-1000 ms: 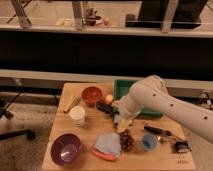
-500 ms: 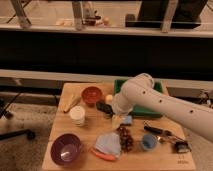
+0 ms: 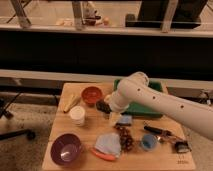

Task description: Place eraser in table surface

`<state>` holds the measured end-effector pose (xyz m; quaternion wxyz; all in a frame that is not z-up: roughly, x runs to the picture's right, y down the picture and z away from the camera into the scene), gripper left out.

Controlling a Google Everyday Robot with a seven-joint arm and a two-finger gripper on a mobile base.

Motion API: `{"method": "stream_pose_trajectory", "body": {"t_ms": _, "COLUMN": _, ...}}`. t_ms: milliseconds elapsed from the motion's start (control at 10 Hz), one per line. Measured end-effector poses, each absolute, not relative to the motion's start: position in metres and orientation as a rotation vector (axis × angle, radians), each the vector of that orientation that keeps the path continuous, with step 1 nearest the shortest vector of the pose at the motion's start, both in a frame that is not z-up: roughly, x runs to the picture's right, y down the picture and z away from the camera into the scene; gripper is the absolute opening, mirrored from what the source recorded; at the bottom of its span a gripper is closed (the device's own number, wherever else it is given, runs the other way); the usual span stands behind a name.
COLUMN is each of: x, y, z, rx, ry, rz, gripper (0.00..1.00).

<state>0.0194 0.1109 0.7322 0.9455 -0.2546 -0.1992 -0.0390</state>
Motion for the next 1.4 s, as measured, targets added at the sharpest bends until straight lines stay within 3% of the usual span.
{"method": "stream_pose_trajectory", "body": {"t_ms": 1400, "x": -0.007, "y": 0.087, "z": 0.785, "rx": -0.533, "ry": -0.416, "rz": -0.065, "gripper": 0.8}}
